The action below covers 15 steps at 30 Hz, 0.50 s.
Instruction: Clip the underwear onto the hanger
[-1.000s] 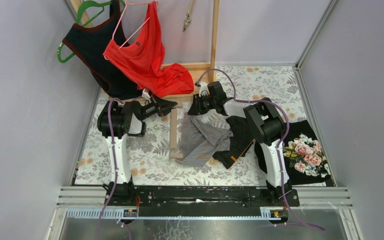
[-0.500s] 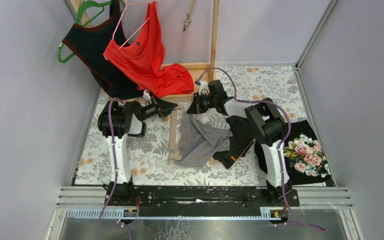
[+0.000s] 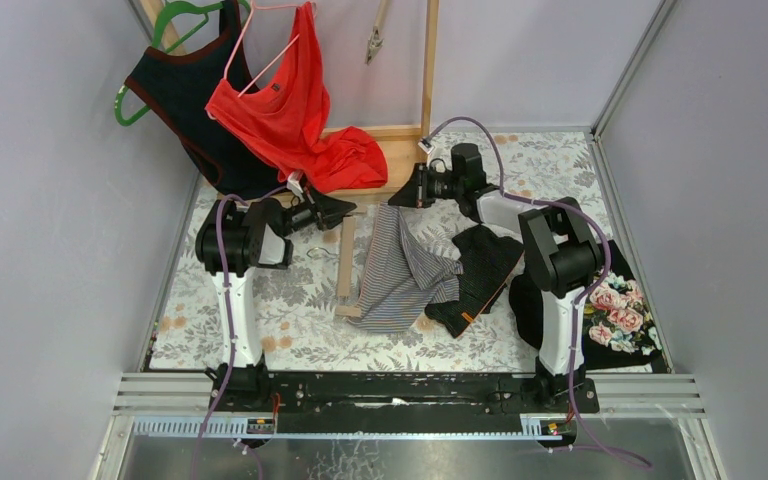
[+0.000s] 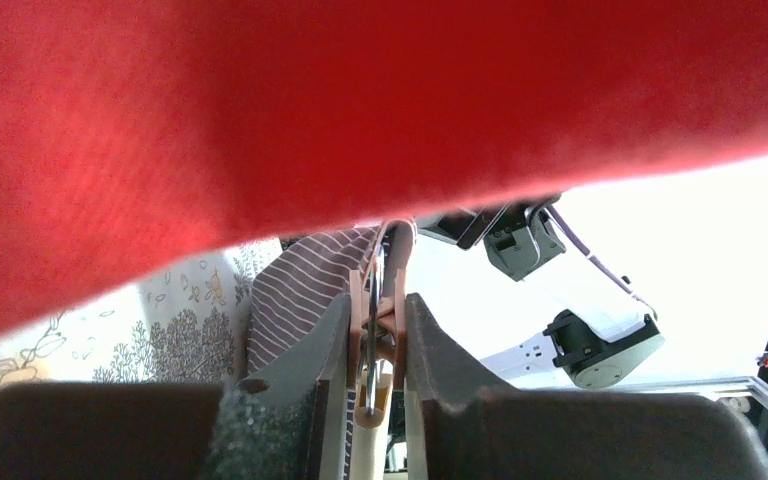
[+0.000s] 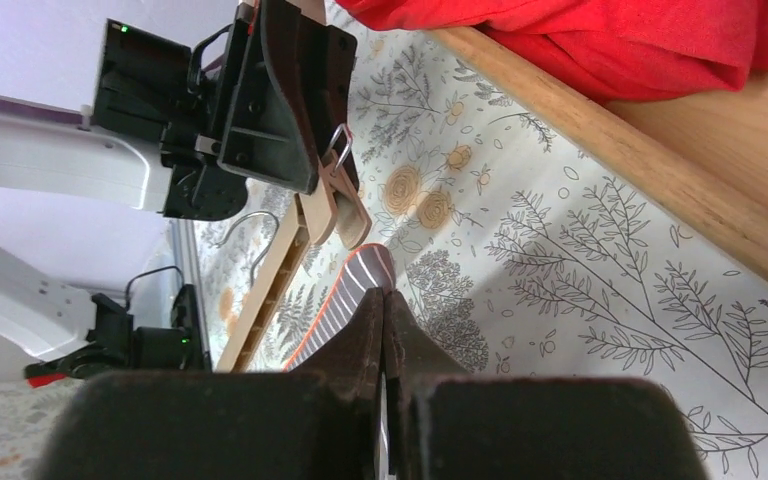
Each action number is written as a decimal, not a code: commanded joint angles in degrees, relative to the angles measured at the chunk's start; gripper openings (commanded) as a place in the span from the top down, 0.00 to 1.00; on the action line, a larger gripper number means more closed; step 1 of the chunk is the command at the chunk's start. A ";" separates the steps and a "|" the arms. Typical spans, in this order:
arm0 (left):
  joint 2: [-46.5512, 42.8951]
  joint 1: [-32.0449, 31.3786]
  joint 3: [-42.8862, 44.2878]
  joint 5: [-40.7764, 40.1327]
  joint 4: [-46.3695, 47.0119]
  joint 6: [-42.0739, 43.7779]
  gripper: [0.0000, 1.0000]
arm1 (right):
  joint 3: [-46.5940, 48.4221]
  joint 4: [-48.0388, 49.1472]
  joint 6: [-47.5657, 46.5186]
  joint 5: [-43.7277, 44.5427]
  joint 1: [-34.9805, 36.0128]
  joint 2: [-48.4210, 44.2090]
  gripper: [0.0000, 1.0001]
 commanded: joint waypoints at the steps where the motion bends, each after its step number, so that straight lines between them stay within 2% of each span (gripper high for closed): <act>1: 0.16 0.15 2.05 1.30 4.43 1.02 1.00 | -0.21 6.04 4.85 -6.22 -0.49 -2.22 1.00; 10: -0.18 0.04 3.44 1.18 4.37 1.98 1.00 | 0.92 17.59 16.88 -13.47 -1.19 1.87 1.00; 15: -0.89 -0.04 3.69 1.24 4.37 2.55 1.00 | 1.94 19.97 20.84 -14.60 -1.13 3.56 1.00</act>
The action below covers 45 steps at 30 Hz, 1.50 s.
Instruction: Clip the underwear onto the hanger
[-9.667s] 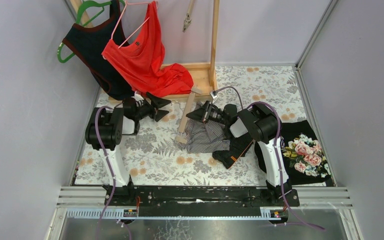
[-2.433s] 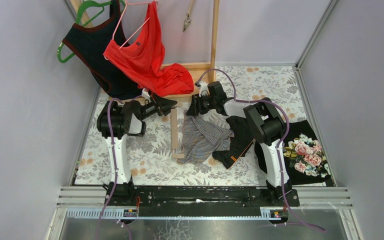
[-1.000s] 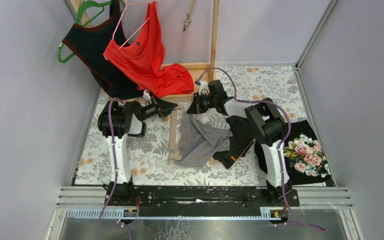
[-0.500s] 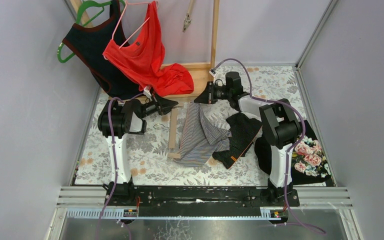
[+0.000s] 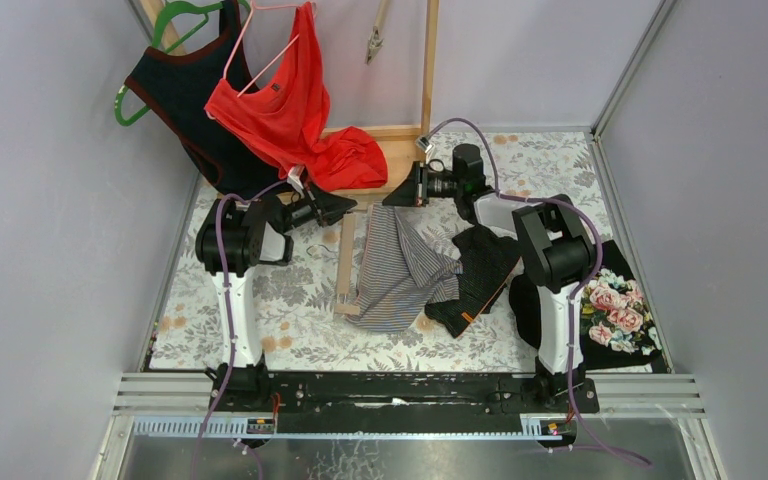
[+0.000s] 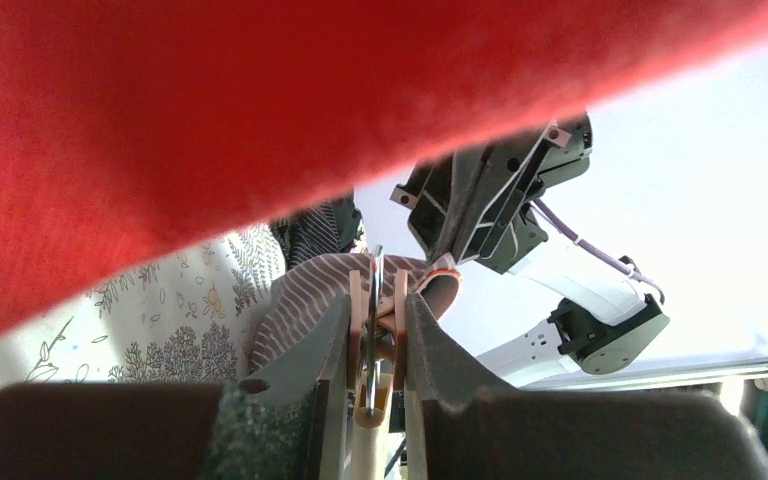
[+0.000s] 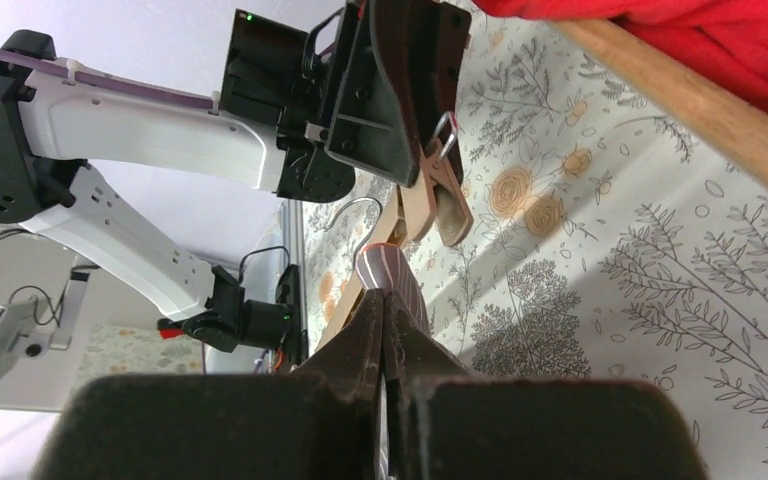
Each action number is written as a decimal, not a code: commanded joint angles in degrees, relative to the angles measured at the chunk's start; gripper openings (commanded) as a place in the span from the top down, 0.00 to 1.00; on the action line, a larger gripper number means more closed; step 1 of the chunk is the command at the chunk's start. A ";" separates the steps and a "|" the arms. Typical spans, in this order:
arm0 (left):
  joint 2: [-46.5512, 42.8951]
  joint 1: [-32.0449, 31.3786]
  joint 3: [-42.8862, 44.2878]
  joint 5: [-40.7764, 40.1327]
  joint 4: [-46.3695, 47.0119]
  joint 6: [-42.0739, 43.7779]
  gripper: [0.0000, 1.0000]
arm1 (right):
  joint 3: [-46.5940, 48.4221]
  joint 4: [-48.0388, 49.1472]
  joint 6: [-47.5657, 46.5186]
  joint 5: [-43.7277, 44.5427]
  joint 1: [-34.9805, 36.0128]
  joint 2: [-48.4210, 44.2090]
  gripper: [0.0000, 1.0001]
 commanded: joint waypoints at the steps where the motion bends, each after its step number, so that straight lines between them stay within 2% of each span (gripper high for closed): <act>1: -0.99 -0.02 1.49 1.05 4.34 1.26 1.00 | 2.49 5.65 5.54 -3.73 -0.06 1.29 1.00; 15: -0.75 -1.26 3.30 1.19 4.34 1.11 1.00 | 5.86 -3.08 2.21 -3.76 0.82 3.87 1.00; 26: -0.79 -1.34 3.98 0.92 4.41 1.11 1.00 | 9.37 -14.67 -3.90 1.21 1.62 4.58 1.00; 34: -0.97 -1.47 3.91 0.64 4.35 1.88 1.00 | 7.66 -10.47 1.60 2.90 1.77 4.28 1.00; 39: -0.78 -1.45 4.09 0.62 4.32 2.80 1.00 | 5.48 -2.42 9.31 1.28 1.86 4.33 1.00; 45: -0.33 -1.44 3.76 0.62 4.34 4.12 1.00 | 5.95 -4.30 11.03 1.44 1.88 4.37 1.00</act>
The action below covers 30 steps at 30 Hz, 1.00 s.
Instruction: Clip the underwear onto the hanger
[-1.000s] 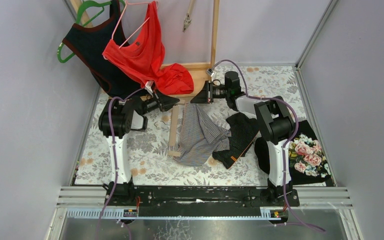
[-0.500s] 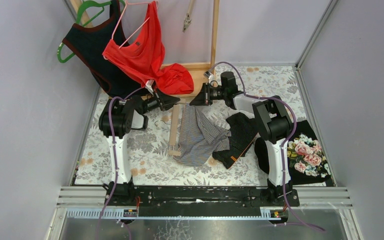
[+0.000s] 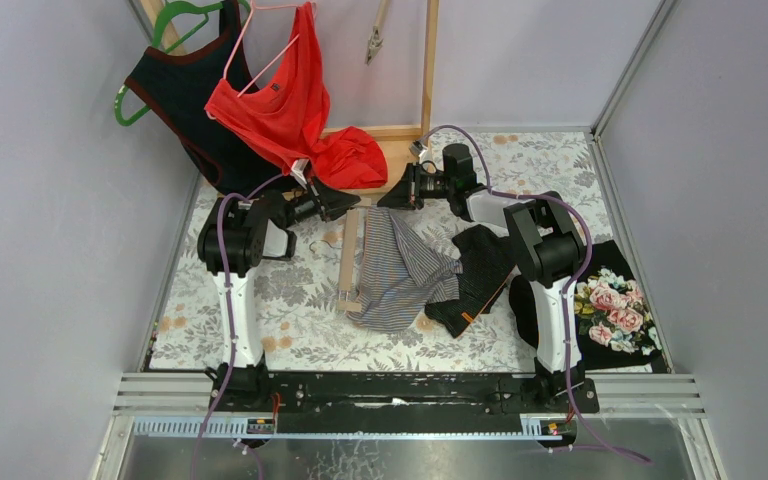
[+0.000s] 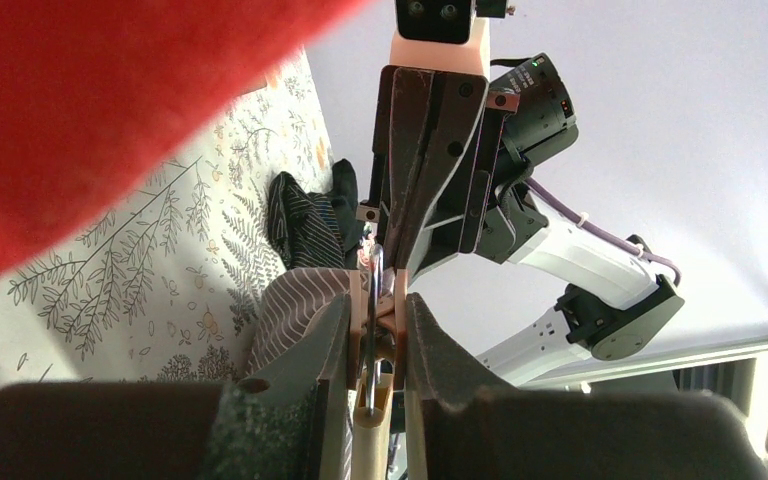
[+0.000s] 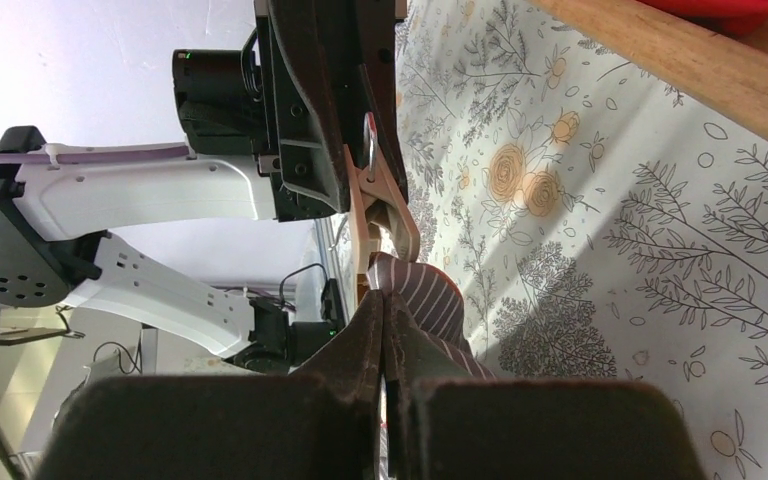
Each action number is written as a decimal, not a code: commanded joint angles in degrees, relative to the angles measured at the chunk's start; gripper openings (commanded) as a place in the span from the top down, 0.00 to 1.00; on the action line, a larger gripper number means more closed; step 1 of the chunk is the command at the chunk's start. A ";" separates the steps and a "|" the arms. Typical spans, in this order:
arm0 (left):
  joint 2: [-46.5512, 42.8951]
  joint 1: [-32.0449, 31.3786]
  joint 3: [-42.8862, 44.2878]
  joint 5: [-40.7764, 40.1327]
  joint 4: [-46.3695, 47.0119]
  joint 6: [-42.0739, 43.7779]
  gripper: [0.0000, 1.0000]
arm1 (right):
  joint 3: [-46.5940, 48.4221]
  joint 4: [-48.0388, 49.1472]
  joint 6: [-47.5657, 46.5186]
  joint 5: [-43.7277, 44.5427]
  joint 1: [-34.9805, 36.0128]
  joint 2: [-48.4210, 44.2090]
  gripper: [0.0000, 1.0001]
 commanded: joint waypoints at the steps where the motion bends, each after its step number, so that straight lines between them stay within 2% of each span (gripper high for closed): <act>1: -0.37 -0.39 0.94 0.48 4.34 1.98 1.00 | 0.76 2.45 2.96 -0.31 0.73 -0.69 1.00; 18: -2.96 -1.21 -0.88 -0.71 4.59 5.11 1.00 | -0.44 10.54 13.93 0.93 0.85 -0.31 1.00; 30: -3.52 -0.63 -1.47 -2.23 5.00 5.19 1.00 | -2.29 7.86 11.37 1.55 0.36 -1.90 1.00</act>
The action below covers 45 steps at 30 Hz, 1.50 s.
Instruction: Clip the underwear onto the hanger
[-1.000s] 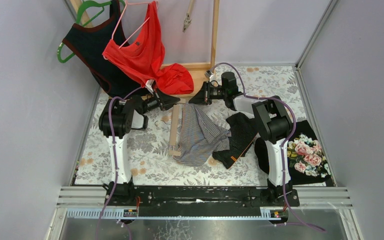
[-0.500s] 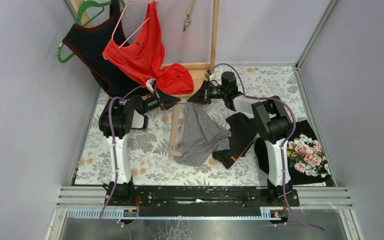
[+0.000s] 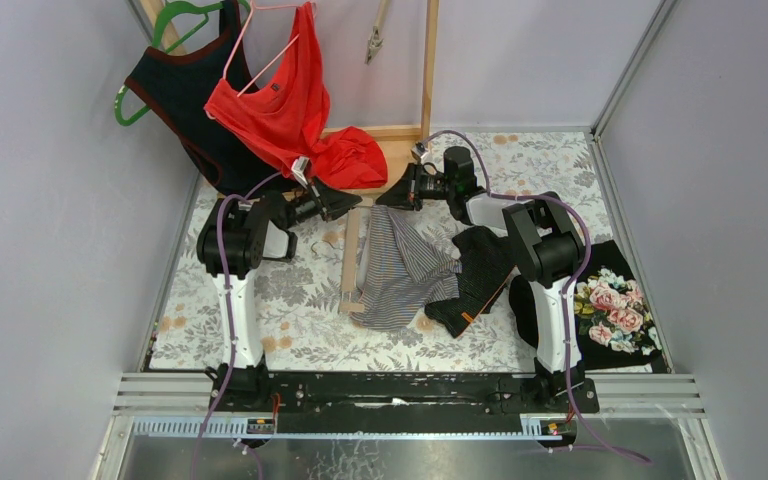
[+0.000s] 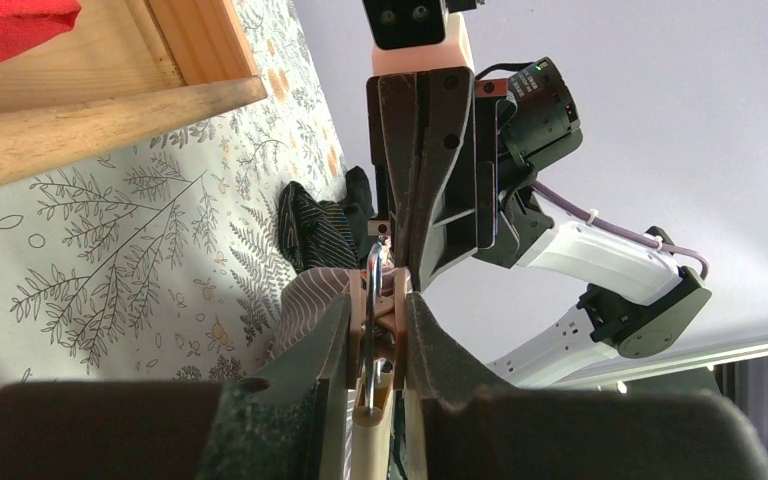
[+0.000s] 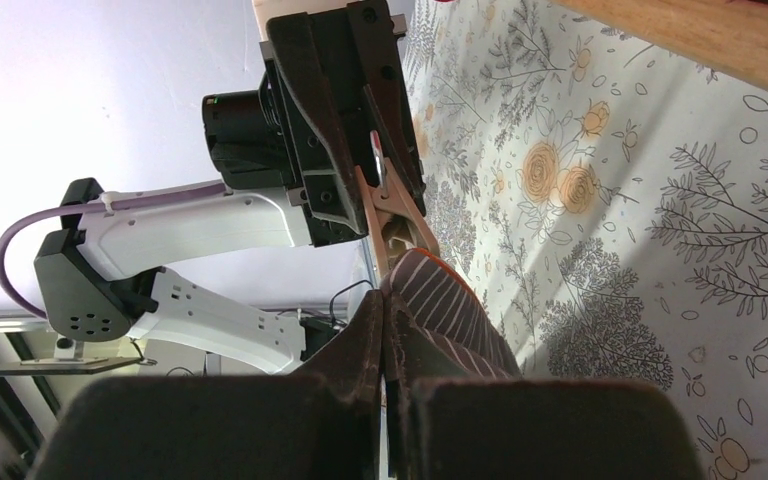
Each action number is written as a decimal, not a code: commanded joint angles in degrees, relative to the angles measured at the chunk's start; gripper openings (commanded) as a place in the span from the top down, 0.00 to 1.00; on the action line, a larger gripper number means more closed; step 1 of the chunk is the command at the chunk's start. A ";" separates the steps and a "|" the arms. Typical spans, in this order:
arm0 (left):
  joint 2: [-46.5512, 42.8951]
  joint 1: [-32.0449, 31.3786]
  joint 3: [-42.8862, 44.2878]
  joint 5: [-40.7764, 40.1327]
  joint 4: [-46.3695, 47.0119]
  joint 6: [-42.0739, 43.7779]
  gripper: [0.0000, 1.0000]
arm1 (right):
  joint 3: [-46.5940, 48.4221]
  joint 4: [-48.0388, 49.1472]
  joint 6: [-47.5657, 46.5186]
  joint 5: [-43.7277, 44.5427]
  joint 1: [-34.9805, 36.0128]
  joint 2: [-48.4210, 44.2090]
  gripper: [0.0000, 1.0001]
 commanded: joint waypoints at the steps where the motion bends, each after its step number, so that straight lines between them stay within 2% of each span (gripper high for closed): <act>1: -2.24 0.12 -0.24 -0.72 4.85 0.75 1.00 | -0.71 1.88 -0.59 0.24 0.01 -1.98 1.00; 6: -2.96 0.13 0.01 -0.99 4.91 0.84 1.00 | -1.36 4.65 1.27 0.03 -0.12 -1.51 1.00; 15: -3.74 0.01 -0.76 -0.98 4.98 1.71 1.00 | -1.57 21.35 14.49 -1.30 -0.42 2.62 1.00; 33: -4.92 -0.17 -1.14 -1.26 5.08 1.00 1.00 | -2.33 18.00 10.32 -1.37 -1.40 2.94 1.00; 35: -4.66 0.11 -1.52 -1.97 5.02 0.40 1.00 | -2.32 14.82 7.42 -0.94 -1.57 2.87 1.00; 41: -3.11 2.42 -3.54 -5.24 4.98 -1.75 1.00 | -1.44 -10.59 -14.26 4.72 -1.85 0.41 1.00; 45: -3.17 3.09 -5.37 -6.20 5.04 -1.56 1.00 | 0.49 -17.70 -21.37 7.23 -1.82 0.97 1.00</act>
